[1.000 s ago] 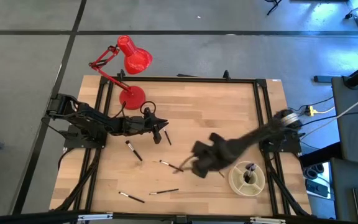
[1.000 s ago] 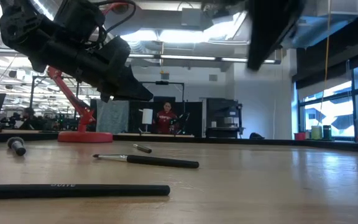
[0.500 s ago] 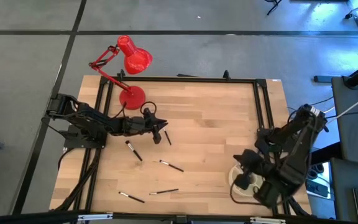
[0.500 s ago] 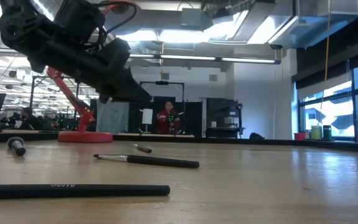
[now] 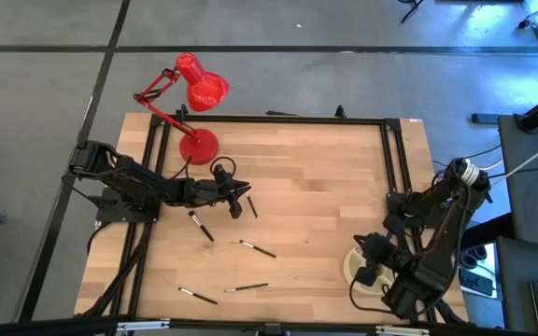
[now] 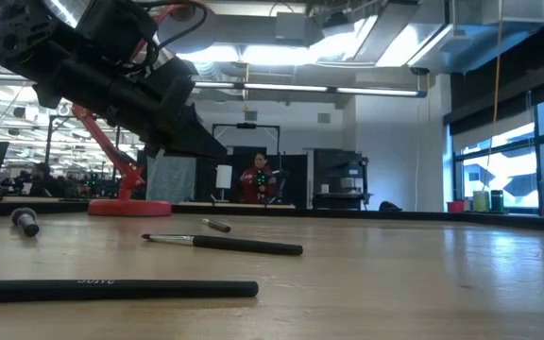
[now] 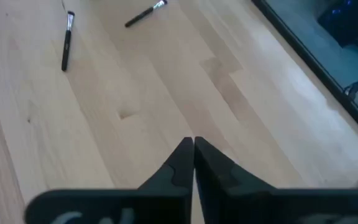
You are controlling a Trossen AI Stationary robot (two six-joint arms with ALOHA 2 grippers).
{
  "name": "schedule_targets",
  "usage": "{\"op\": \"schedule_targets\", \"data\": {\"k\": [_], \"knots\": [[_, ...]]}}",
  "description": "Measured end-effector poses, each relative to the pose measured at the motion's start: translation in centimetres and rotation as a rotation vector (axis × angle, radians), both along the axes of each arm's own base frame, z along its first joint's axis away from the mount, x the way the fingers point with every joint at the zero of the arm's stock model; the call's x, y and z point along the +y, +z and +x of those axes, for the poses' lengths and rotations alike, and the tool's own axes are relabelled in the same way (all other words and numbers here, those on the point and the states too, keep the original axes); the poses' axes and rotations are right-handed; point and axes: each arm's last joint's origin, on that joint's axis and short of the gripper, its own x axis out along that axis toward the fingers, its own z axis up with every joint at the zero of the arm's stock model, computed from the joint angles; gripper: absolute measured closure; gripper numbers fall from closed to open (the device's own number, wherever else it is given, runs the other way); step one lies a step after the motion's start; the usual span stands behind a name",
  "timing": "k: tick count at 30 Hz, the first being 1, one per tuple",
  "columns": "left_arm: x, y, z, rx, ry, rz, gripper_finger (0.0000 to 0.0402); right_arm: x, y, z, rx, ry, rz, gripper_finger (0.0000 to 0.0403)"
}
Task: Sort items
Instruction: Put the eyeshadow brush into the brush organizer
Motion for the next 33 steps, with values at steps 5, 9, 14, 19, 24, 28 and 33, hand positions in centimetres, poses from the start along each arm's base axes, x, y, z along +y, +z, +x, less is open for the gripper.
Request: {"op": "schedule_targets", "data": {"k": [5,9,14,19,24,28,33], "knots": [[0.0,0.0,0.0,-0.010,0.021,-0.014,0.0343,0.2,0.4,0.0,-0.009,0.008,0.017,0.0331],[-0.2,-0.2,-0.1,0.003,0.020,-0.023,0.0343,0.4,0.8,0.0,-0.008,0.010,0.032,0.0278],[-0.9,-0.2,-0.2,-0.008,0.020,-0.043,0.0343,0.0,1.4,0.4,-0.031,-0.003,0.012,0.0233],[-1.5,0.5,0.1,-0.098,0.005,-0.078,0.0343,-2.2,2.4,2.6,-0.089,-0.069,-0.040,0.0222],[-2.4,1.2,0.4,-0.129,-0.061,-0.040,0.0338,-5.9,1.6,6.0,0.081,-0.163,-0.042,0.0226],[-2.9,2.0,0.9,-0.127,-0.096,0.018,0.0319,-8.0,0.4,9.6,0.118,-0.090,0.023,0.0236],[-3.4,2.4,1.2,-0.116,-0.135,0.080,0.0282,-9.8,-1.1,14.4,0.052,0.212,0.220,0.0240]]}}
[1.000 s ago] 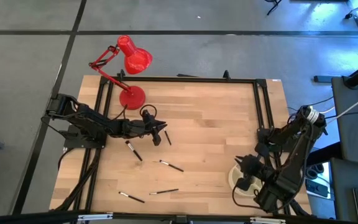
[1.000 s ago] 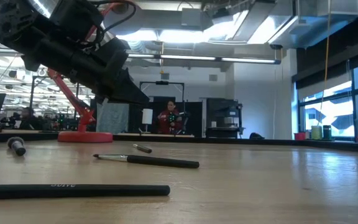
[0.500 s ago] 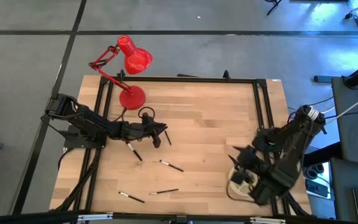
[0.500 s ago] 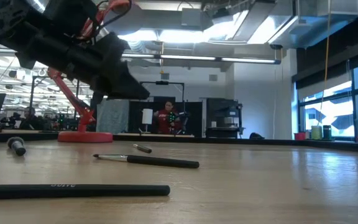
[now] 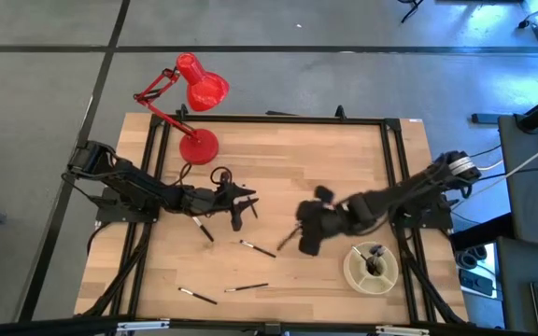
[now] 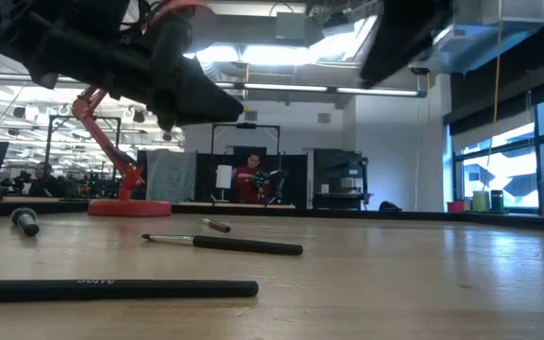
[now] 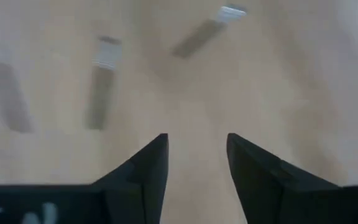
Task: Sort items
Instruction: Put the eyeshadow brush into the brush organizer
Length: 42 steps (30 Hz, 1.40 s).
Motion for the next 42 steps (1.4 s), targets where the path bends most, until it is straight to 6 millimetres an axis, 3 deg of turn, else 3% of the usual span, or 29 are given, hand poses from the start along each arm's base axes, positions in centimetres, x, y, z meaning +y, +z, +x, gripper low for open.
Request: {"op": "schedule_targets", "data": {"k": [4,13,19,28,36,42], "knots": [[-0.2,-0.3,-0.1,0.039,-0.009,0.011,0.0261,-2.1,-1.9,1.3,-0.035,0.085,0.102,0.0240],[-1.2,-0.6,-0.5,0.089,-0.063,0.069,0.0251,-6.2,-7.8,0.0,0.029,-0.116,0.077,0.0240],[-0.5,0.4,-0.5,0.075,-0.100,0.117,0.0251,-7.4,-10.0,-0.5,-0.010,-0.110,0.191,0.0240],[0.8,0.4,-0.4,0.130,-0.340,0.195,0.0251,-8.1,-11.3,-1.3,-0.002,-0.174,0.069,0.0241],[4.4,-1.7,-1.2,0.414,-0.229,0.159,0.0252,-8.2,-10.8,-1.0,-0.067,-0.274,0.087,0.0241],[7.1,-1.0,-0.9,0.629,-0.211,0.138,0.0261,-8.2,-10.8,-0.9,-0.068,-0.259,0.079,0.0241]]}}
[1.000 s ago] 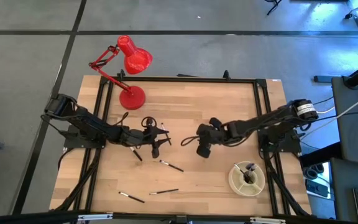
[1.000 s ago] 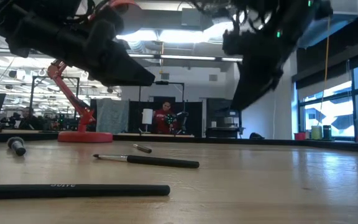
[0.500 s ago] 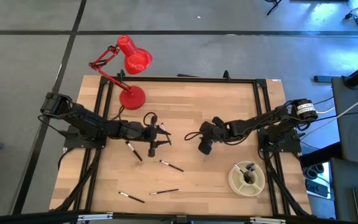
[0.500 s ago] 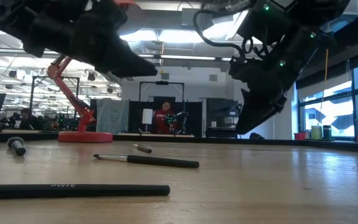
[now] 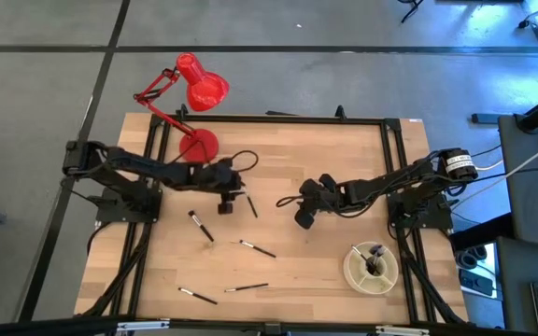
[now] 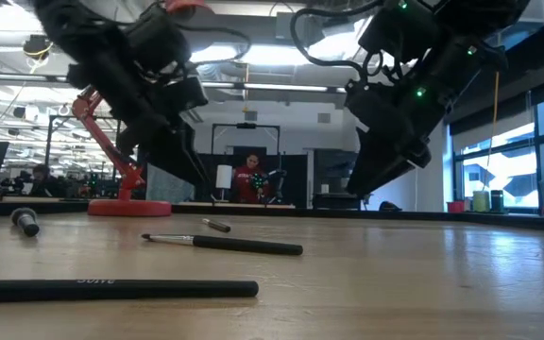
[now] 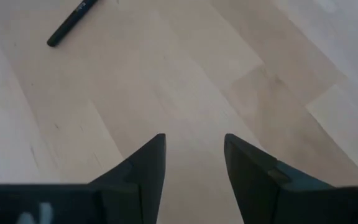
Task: Sort items
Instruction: Put the eyeshadow brush into the brush organizer
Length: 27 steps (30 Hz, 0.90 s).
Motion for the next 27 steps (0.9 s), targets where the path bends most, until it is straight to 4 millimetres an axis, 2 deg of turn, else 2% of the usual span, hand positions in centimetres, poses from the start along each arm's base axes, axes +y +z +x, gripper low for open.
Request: {"op": "schedule_targets", "data": {"k": [5,10,15,20,27], "knots": [[1.2,1.1,0.3,0.134,-0.067,0.148,0.0270,0.1,-0.1,0.0,0.017,0.041,0.026,0.0241],[1.0,1.1,0.3,0.243,-0.236,0.366,0.0272,0.2,-0.1,-0.1,0.024,0.051,0.034,0.0241],[0.8,1.1,0.4,0.256,-0.333,0.429,0.0272,0.3,-0.2,-0.2,0.033,0.059,0.032,0.0241],[0.5,0.1,0.8,0.278,-0.378,0.408,0.0272,0.6,-0.1,0.0,0.028,0.131,0.075,0.0241],[0.7,-2.8,1.5,0.387,-0.393,0.426,0.0272,0.9,-0.2,0.0,0.040,0.193,0.163,0.0241]]}}
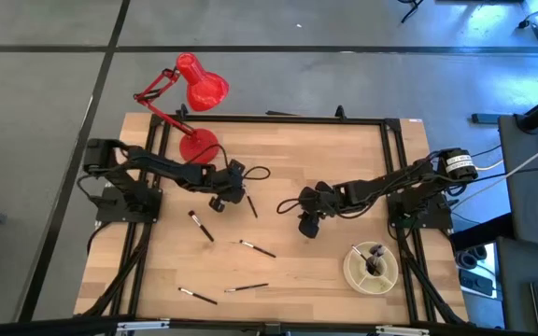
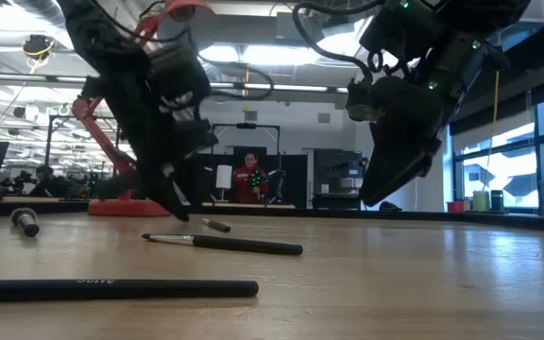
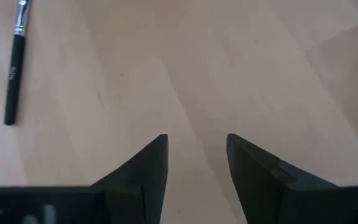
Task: Sort items
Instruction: Put the eyeshadow brush into the brush organizer
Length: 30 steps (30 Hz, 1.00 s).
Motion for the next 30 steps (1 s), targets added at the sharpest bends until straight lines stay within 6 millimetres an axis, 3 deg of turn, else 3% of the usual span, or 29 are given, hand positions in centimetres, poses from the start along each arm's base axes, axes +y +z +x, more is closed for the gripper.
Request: {"op": "schedule_targets", "data": {"k": [5,13,20,27,30], "knots": [[0.2,-0.8,1.0,0.038,-0.002,0.053,0.0272,0.2,0.0,0.0,0.001,0.002,0.023,0.0241],[0.5,-0.4,1.8,0.051,-0.074,0.089,0.0280,0.7,0.0,-0.1,0.000,0.010,0.028,0.0241],[2.0,-1.1,1.7,0.055,-0.060,0.019,0.0325,1.5,0.0,-0.2,0.000,0.036,0.030,0.0241],[2.0,-1.2,1.7,0.061,-0.045,0.025,0.0393,2.4,0.0,-0.4,0.000,0.064,0.033,0.0241],[2.0,-1.2,1.7,0.062,-0.036,0.037,0.0397,2.7,0.0,-0.4,0.000,0.074,0.033,0.0241]]}}
